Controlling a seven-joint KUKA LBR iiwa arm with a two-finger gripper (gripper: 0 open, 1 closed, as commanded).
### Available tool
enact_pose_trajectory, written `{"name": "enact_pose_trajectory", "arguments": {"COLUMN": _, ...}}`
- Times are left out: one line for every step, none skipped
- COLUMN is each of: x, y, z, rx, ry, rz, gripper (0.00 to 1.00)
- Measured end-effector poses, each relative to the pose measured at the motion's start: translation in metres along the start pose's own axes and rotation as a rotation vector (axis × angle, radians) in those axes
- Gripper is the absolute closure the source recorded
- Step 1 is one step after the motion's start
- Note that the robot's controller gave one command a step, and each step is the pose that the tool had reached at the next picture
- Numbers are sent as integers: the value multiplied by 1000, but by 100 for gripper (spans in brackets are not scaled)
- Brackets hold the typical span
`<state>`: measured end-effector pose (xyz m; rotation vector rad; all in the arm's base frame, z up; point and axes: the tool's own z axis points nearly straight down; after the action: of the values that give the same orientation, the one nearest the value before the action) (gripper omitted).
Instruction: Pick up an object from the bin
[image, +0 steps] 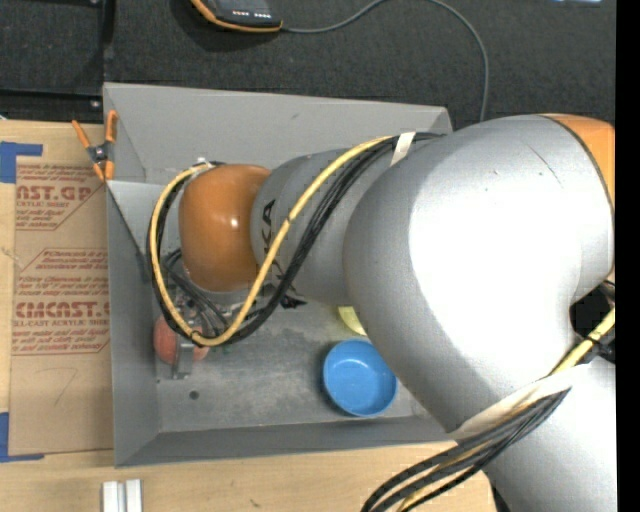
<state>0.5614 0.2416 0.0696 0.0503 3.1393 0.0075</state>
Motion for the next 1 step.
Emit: {"name": "enact_pose_trajectory", "arguments": {"x": 1, "y": 0, "z": -3, "rx": 1, "ry": 3, "rz": 0, "gripper": 100}}
